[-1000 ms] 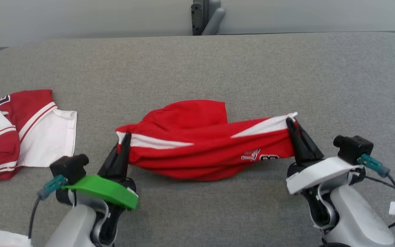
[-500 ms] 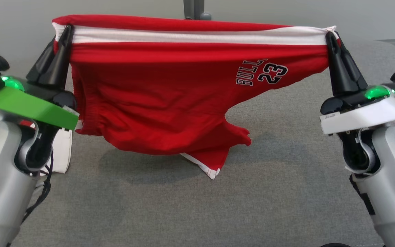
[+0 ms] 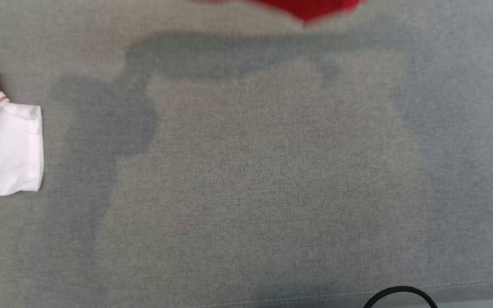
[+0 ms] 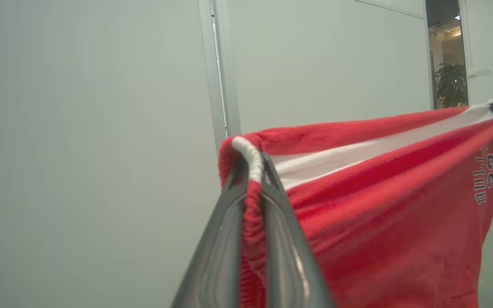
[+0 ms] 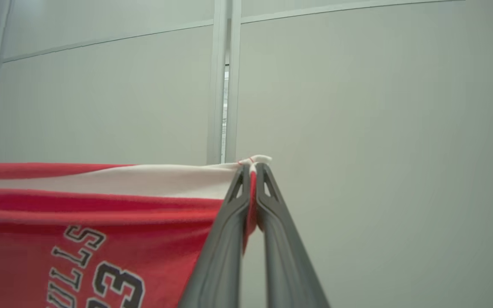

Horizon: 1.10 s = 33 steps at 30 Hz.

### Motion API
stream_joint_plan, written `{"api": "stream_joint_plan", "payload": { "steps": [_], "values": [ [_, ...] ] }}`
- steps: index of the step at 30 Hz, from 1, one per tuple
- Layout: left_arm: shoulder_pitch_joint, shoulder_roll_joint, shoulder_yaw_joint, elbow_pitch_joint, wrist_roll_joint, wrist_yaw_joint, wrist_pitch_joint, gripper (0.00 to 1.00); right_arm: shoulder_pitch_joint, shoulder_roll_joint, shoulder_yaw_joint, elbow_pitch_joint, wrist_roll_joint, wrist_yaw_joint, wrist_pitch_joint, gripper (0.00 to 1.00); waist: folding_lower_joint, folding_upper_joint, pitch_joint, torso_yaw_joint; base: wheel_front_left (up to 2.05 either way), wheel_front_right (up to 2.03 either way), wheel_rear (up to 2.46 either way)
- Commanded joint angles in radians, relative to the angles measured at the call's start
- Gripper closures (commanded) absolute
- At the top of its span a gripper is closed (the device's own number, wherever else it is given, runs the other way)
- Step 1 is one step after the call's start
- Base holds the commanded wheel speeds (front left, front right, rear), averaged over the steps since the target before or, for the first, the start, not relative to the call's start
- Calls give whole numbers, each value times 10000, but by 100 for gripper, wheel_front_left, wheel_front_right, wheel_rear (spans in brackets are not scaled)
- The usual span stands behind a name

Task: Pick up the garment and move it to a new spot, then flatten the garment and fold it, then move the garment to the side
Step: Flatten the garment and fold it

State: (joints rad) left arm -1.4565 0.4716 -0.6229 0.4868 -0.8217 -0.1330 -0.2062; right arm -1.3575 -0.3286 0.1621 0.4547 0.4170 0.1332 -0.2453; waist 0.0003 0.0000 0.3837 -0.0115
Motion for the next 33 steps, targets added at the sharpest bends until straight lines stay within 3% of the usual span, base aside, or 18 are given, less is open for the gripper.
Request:
{"api": "stream_joint_plan", "payload": {
  "steps": [1,5,8,13,16,20,24,33],
  "values": [
    [-347,21,81,182,9,47,-174,100,-335,-103,-289,205,-176,-45,-87,100,-3,0,1850,-322,0,0,0],
    [-1093,-230,-146,511,-241,47,-519,100,-1454,34,-632,782,-1057,-44,-201,100,-3,0,1879,-519,0,0,0],
    [-570,-201,-129,532,-663,47,-607,100,-1147,139,-691,526,-1081,-44,-201,100,-3,0,1914,-683,0,0,0],
    [1827,-386,161,279,-1524,47,-587,100,949,187,334,-198,-415,-41,-199,100,-3,0,2082,-921,0,0,0],
    [3722,-499,-291,142,-1953,39,-590,100,2969,113,943,-848,202,-33,-199,100,-3,0,2045,-1021,0,0,0],
    [5822,-781,-581,-106,-2391,37,-591,100,5505,42,938,-1380,735,-33,-201,100,-3,0,1768,-991,0,0,0],
    [7741,-1295,-157,-266,-2545,37,-558,100,7618,297,740,-1450,1121,-33,-202,100,-3,0,1205,-972,0,0,0],
    [10105,-1779,512,-767,-2168,37,-559,100,9838,526,586,-1431,1482,-33,-202,100,-3,0,-416,-980,0,0,0]
  ]
}}
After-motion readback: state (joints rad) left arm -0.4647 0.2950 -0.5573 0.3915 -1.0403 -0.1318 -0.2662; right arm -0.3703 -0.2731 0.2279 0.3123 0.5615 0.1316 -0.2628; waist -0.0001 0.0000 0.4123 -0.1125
